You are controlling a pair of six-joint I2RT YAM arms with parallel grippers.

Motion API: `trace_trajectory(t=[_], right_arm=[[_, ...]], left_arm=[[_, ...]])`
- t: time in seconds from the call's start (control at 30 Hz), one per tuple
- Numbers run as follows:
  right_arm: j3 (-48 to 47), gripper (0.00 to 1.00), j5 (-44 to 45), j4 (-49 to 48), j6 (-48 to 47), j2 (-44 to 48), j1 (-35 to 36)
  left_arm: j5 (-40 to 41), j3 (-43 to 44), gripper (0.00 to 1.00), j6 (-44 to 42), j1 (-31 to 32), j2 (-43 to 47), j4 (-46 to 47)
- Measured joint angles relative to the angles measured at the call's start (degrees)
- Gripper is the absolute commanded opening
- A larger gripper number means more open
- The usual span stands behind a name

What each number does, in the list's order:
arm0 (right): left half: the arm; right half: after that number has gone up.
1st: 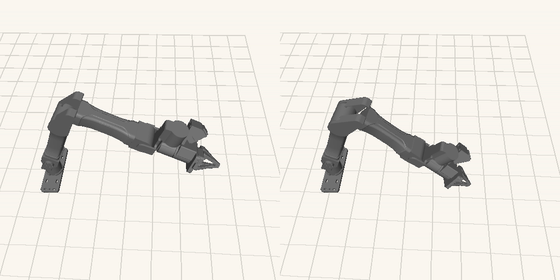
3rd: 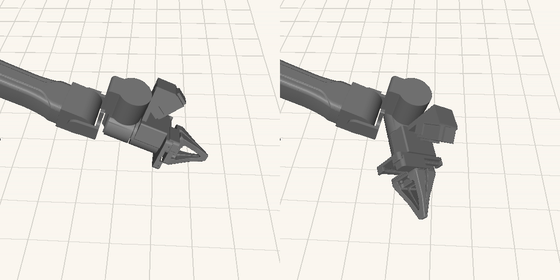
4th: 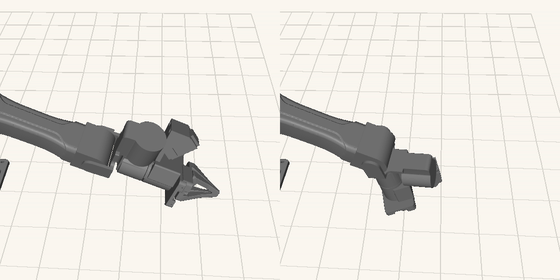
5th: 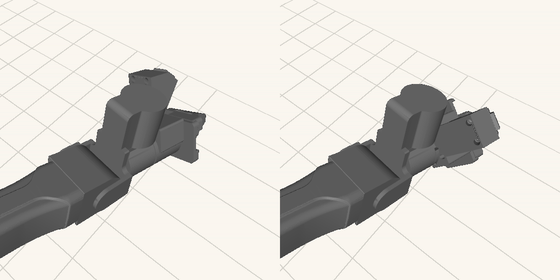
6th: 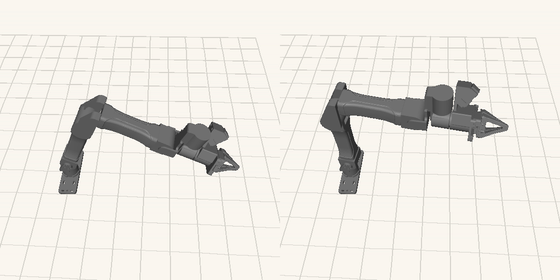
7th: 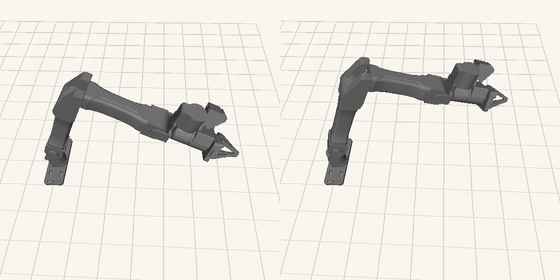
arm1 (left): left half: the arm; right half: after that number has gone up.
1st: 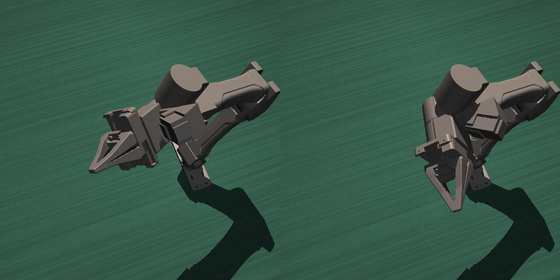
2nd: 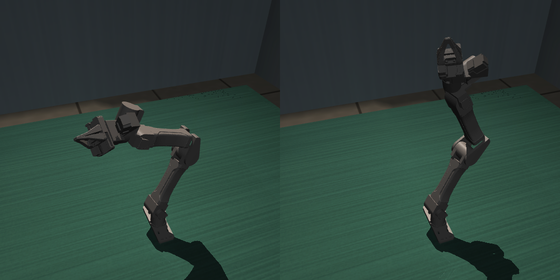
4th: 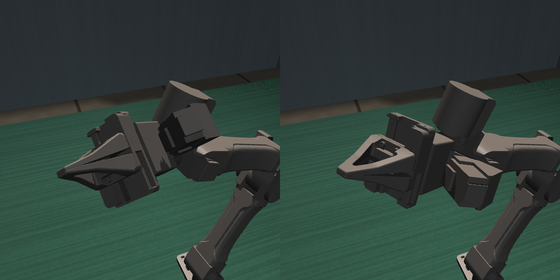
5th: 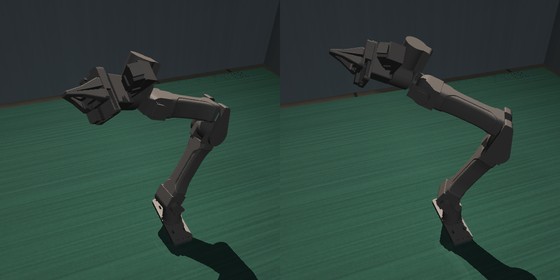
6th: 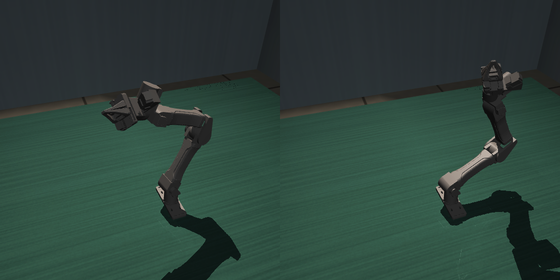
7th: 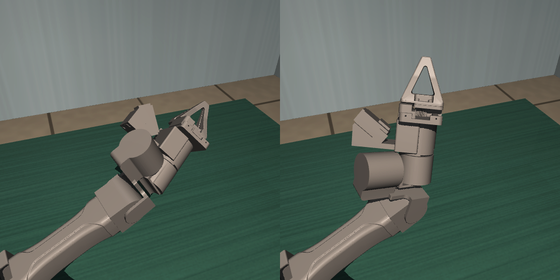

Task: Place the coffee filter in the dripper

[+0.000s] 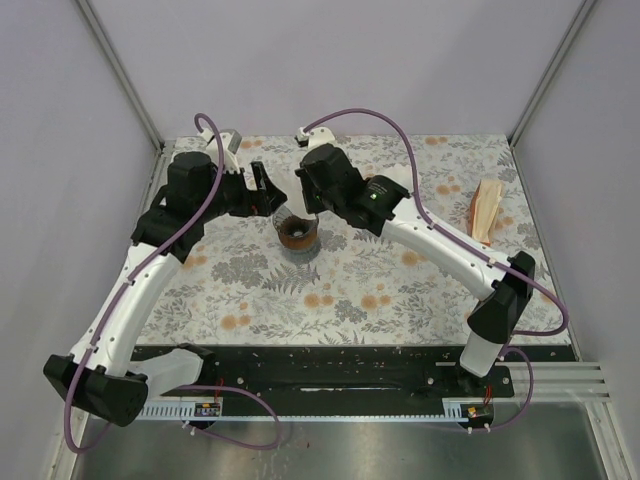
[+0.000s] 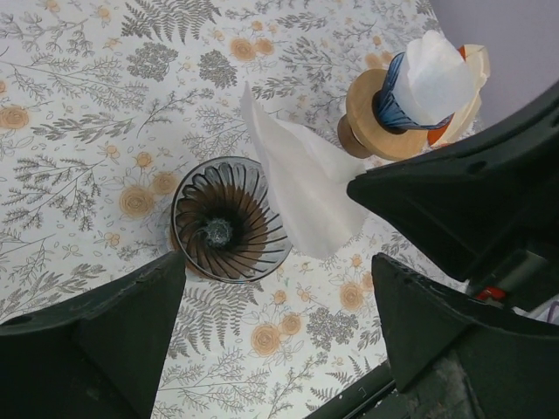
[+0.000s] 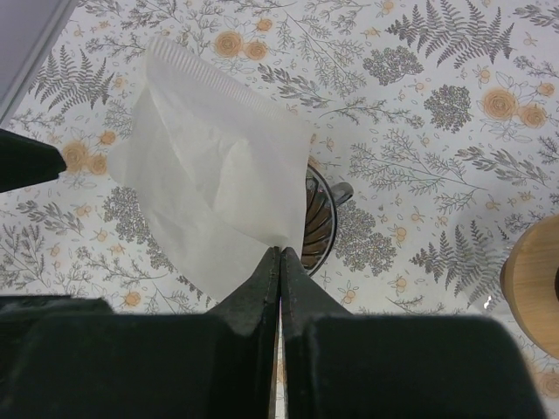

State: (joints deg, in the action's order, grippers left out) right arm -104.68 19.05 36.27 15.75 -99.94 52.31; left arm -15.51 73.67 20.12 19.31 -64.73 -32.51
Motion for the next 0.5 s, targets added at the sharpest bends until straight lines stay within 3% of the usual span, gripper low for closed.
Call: trace_trajectory(t=[0.17, 0.5], right_arm=[[0.0, 0.0, -0.5, -0.3, 0.2, 0.0, 0.6], [0.1, 0.0, -3.7, -1.5, 1.0, 0.0, 0.8]], left_arm=[[1.6, -1.9, 0.67, 1.0, 0.1, -1.1, 1.2], [6.4, -4.8, 0.05, -1.0, 0.1, -2.2, 3.9]])
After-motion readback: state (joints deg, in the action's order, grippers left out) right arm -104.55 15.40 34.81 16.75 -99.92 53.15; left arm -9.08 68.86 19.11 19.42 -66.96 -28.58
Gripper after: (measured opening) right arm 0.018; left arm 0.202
